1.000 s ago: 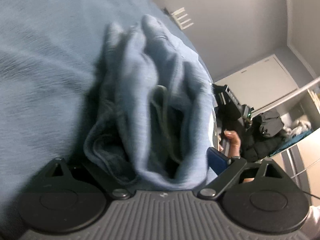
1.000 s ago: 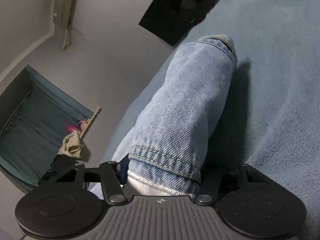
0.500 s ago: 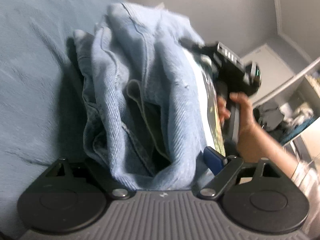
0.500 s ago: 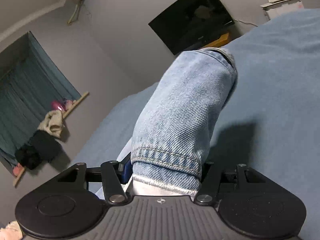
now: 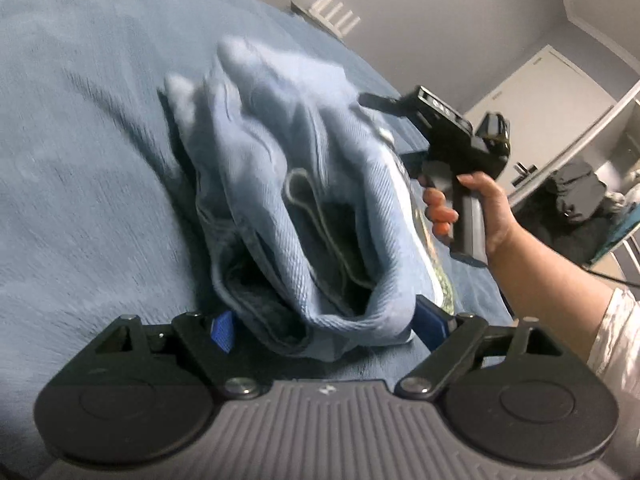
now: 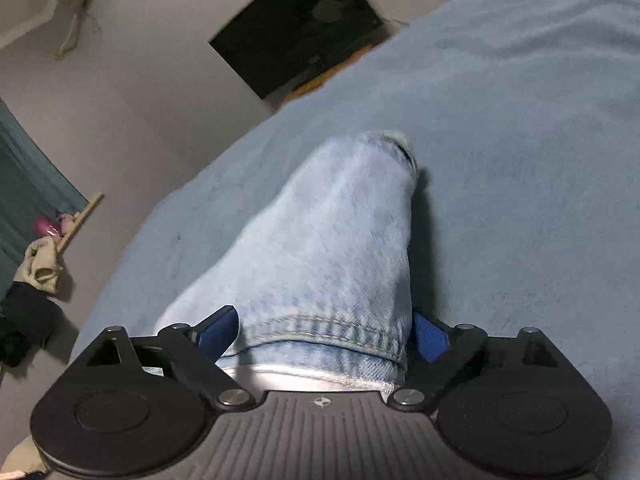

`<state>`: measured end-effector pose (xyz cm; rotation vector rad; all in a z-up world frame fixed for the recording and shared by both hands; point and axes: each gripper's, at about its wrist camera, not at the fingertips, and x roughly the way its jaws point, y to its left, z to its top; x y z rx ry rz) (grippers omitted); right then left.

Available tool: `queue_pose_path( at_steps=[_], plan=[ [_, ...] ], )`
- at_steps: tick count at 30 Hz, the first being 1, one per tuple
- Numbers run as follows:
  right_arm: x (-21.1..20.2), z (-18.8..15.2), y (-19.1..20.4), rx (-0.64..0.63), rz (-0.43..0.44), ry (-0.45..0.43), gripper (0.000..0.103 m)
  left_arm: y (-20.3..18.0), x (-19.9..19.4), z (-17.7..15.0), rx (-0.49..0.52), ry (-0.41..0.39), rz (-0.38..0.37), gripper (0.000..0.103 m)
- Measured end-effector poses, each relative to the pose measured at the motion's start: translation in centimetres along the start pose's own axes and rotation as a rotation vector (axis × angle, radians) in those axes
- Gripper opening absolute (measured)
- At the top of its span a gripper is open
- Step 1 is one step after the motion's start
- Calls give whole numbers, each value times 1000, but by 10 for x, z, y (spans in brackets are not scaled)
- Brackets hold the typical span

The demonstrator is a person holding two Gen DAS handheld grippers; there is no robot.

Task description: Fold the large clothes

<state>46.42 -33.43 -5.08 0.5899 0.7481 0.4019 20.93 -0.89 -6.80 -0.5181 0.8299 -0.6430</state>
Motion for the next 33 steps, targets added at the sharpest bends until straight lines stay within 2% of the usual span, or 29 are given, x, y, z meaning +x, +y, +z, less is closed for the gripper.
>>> queue_pose_path(
  at_steps=[4, 7, 9, 10, 12, 13, 14, 16, 18, 20, 22, 25, 28, 31, 32, 33],
  plan=[
    [10, 8, 4, 57, 7, -10, 97, -4, -27, 5, 7, -68, 112, 87],
    [19, 15, 5, 86, -30, -38, 96, -18, -56, 5, 67, -240, 216, 87],
    [14, 4, 4, 75, -40, -72, 93, -33, -68, -1, 164, -360, 196, 87],
    [13, 3, 4, 58, -61, -100, 90, -41, -66, -6, 222, -377, 148, 87],
    [10, 2, 15, -5, -133, -195, 86, -50, -54, -17, 277, -345, 45, 87],
    [7, 1, 23, -59, -151, -238, 79, -53, -46, -23, 296, -323, 15, 87],
    [6, 1, 29, -112, -153, -264, 73, -57, -39, -25, 320, -303, 5, 87],
    [10, 2, 43, -216, -180, -269, 47, -63, -27, -40, 408, -280, 4, 85],
    [19, 7, 50, -251, -209, -250, 41, -66, -21, -49, 478, -252, 39, 81],
    [32, 10, 52, -268, -226, -202, 39, -66, -8, -54, 481, -184, 89, 70],
    [45, 14, 52, -278, -263, -146, 35, -61, 1, -55, 453, -156, 113, 70],
    [74, 13, 55, -329, -347, -62, 34, -54, 6, -53, 377, -121, 90, 69],
    [101, 7, 65, -425, -437, -7, 34, -57, 17, -54, 399, -111, 98, 69],
    [95, 6, 71, -450, -439, -45, 36, -55, 27, -51, 394, -101, 99, 69],
    [88, 4, 73, -444, -424, -78, 39, -54, 27, -51, 388, -96, 98, 69],
    [79, 2, 76, -437, -417, -111, 46, -52, 30, -50, 382, -94, 97, 69]
  ],
)
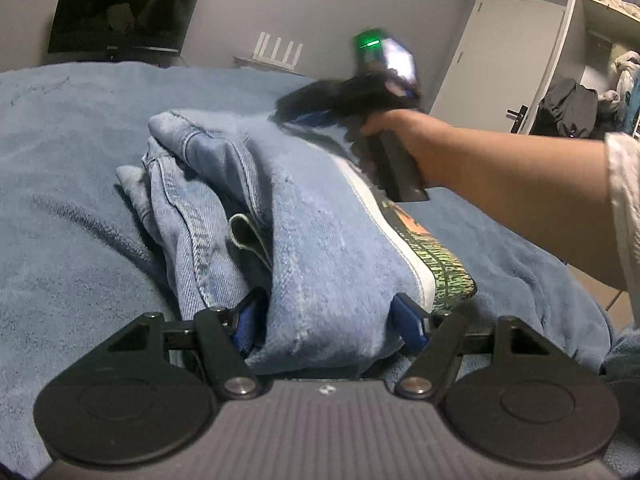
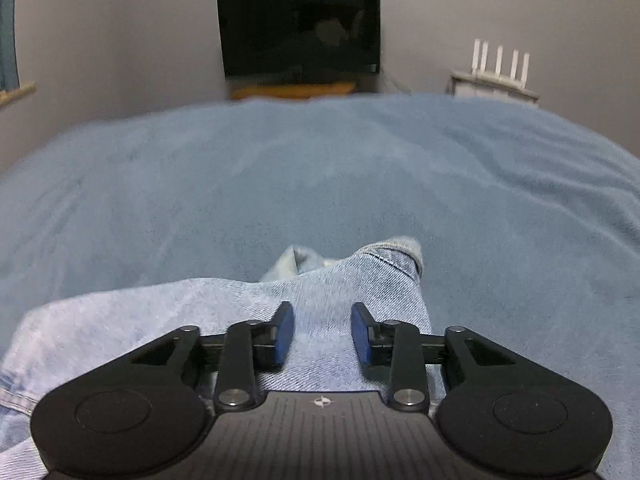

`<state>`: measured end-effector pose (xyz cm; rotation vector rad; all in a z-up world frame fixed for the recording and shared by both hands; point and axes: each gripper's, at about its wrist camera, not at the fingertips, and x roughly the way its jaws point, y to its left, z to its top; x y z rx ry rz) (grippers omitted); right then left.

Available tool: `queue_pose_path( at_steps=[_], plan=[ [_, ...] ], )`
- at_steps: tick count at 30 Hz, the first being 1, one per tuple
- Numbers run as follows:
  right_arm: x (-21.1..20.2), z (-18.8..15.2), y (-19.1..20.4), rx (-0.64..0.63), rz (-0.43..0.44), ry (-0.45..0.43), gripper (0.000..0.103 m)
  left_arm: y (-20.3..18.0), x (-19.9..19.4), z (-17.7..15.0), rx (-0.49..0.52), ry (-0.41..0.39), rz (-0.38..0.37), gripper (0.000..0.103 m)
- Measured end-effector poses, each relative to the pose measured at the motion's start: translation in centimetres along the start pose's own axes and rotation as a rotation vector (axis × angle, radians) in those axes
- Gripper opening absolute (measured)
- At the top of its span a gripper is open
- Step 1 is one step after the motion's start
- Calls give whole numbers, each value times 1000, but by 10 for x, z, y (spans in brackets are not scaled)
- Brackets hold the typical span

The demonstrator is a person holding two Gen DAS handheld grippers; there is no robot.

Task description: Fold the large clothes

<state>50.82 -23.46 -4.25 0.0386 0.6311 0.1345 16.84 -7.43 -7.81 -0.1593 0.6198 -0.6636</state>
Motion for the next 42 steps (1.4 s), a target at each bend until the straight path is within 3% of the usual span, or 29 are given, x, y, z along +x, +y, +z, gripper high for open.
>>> queue_pose_path(
  at_steps=[3, 10, 15, 20, 22, 26, 30, 32, 35, 38, 42],
  plan=[
    [-40, -11, 0, 61, 31, -90, 68, 1, 3, -1, -8, -1, -4, 69],
    [-161, -75, 17, 88, 134, -129, 67, 14, -8, 9, -37, -41, -50, 69],
    [-246, -129, 6, 220, 69, -93, 66, 9, -36, 20, -45, -179, -68, 69],
    [-302, -171, -2, 250, -67, -23, 65, 9, -36, 26, -89, -190, 69, 69],
    [-307, -178, 1, 203, -84, -36, 65, 12, -31, 24, -113, -162, 126, 69],
    [-285, -175, -1, 160, -90, -78, 62, 16, -19, 15, -51, -112, 190, 69],
    [-263, -175, 0, 146, -37, -62, 58, 26, -15, 13, -98, -81, 185, 70],
    [-247, -176, 2, 121, -42, -35, 57, 35, -8, 12, -128, -40, 214, 76],
    [-237, -182, -10, 192, -20, -5, 60, 58, -4, 7, -277, 2, 174, 81],
    [-235, -180, -12, 169, -28, -4, 63, 57, 1, 10, -243, 4, 188, 82],
    [-248, -170, 14, 57, -79, -95, 63, 59, 6, 8, -252, 11, 187, 84]
  ],
)
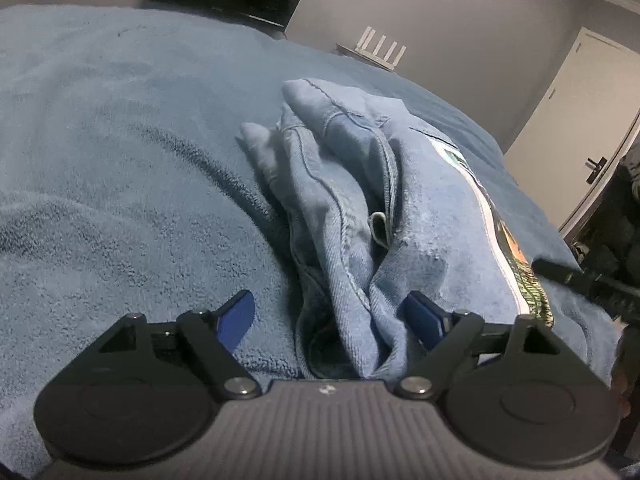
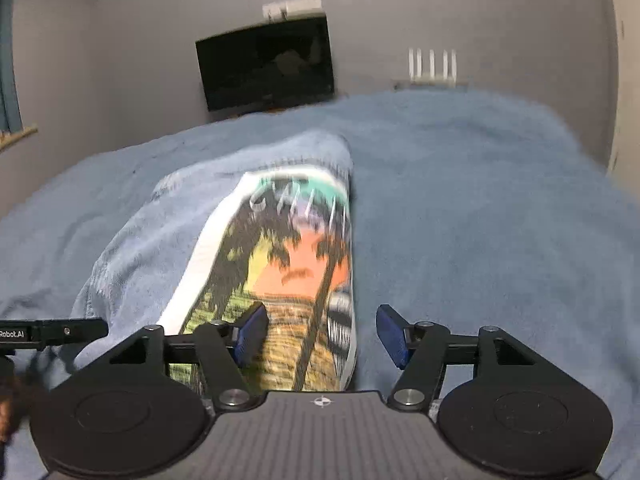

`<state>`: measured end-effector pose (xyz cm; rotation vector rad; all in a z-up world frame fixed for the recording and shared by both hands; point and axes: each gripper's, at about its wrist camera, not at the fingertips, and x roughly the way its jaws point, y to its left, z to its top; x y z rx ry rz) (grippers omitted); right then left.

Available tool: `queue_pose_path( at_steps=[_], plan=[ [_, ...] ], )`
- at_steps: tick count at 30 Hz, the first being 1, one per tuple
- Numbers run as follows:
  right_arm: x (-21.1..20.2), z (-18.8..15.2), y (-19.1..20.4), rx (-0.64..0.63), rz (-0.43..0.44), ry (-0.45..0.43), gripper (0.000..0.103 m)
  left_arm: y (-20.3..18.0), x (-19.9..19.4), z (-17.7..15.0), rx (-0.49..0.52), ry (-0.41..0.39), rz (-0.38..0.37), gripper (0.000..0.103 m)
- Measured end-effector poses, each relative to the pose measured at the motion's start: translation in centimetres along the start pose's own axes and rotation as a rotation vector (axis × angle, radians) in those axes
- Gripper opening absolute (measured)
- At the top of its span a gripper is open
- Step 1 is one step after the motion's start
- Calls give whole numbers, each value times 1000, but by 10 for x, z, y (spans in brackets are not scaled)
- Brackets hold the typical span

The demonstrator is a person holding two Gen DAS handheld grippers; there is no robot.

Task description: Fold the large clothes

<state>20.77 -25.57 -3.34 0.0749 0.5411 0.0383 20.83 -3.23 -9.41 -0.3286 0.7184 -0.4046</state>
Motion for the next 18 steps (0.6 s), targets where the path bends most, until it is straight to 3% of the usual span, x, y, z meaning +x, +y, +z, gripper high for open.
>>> queue_pose_path(
  at_steps=[3, 5, 7, 8, 12, 18],
  plan=[
    [0, 19, 27, -5, 126, -21, 61, 1, 2, 0, -6, 6, -7, 85],
    [13, 30, 48, -14, 197, 11, 48, 1, 3, 2, 4, 9, -6, 85],
    [30, 38, 63, 2, 260, 57, 23, 1, 1, 1, 4, 12, -9, 85],
    [41, 41, 72, -11, 271, 70, 19, 2, 1, 1, 2, 13, -12, 85],
    [78, 45, 98, -100, 257, 144, 17, 2, 1, -2, 9, 18, -5, 85],
    [117, 48, 115, -126, 241, 235, 16, 11, 10, 0, -27, 38, -1, 85]
  ],
)
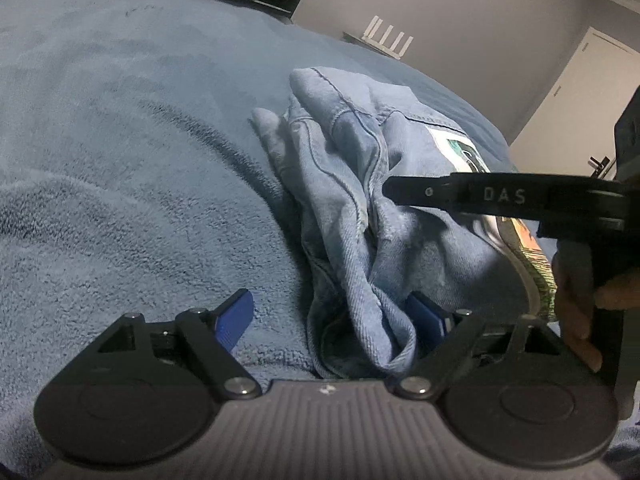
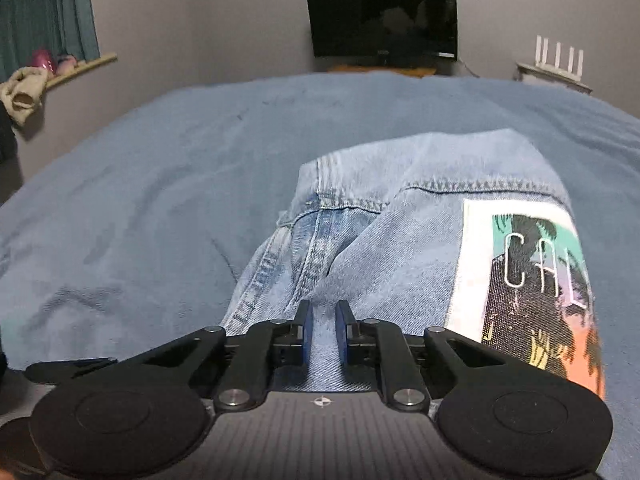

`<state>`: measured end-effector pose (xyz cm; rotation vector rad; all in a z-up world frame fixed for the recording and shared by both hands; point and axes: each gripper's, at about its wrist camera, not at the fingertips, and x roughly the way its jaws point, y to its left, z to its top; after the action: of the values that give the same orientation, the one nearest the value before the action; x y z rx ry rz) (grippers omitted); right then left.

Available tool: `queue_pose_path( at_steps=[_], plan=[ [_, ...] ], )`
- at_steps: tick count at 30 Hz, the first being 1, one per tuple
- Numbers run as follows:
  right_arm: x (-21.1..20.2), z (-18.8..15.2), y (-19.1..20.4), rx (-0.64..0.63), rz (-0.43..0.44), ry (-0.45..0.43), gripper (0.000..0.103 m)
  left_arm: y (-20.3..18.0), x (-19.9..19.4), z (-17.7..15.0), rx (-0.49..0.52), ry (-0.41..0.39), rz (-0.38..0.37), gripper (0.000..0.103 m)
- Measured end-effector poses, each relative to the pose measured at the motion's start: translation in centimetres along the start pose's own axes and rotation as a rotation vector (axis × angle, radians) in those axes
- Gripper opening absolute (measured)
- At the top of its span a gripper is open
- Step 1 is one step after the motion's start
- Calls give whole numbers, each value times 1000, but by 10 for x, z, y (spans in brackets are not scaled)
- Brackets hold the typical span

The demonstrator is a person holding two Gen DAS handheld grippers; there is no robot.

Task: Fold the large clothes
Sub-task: 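Fold the held bundle end over onto itself with the right gripper and release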

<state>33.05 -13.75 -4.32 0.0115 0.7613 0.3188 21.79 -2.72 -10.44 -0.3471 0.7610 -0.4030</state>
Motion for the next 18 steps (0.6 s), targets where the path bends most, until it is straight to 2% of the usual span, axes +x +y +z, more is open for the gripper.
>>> queue_pose_path(
  at_steps=[3, 4, 5, 6, 7, 10, 12, 14, 16, 18],
  plan=[
    [-9, 4, 2, -13, 6, -16, 16, 0, 2, 2, 1, 1, -9, 86],
    [-19, 4, -2, 6, 27, -38, 19, -2, 2, 1, 5, 0, -11, 86],
    [-31, 3, -8, 34, 55, -58, 25, -3, 2, 1, 9, -1, -10, 86],
    [-44, 0, -14, 67, 57, -83, 36, -4, 2, 1, 10, -1, -8, 86],
    [-61, -4, -22, 96, 44, -114, 43, -3, 3, 1, 8, 0, -9, 86],
    [-109, -20, -49, 133, -27, -156, 45, -3, 5, 3, 7, 3, -11, 86],
    [-132, -34, -69, 166, -118, -141, 46, -3, 7, 4, 7, 4, -11, 86],
    [-145, -50, -87, 194, -166, -102, 48, -3, 8, 5, 4, 6, -9, 87],
    [-152, -68, -100, 227, -160, -65, 48, -2, 8, 6, 1, 7, -7, 87],
    [-153, -80, -107, 282, -113, -46, 48, -1, 8, 5, 2, 5, -3, 87]
  ],
)
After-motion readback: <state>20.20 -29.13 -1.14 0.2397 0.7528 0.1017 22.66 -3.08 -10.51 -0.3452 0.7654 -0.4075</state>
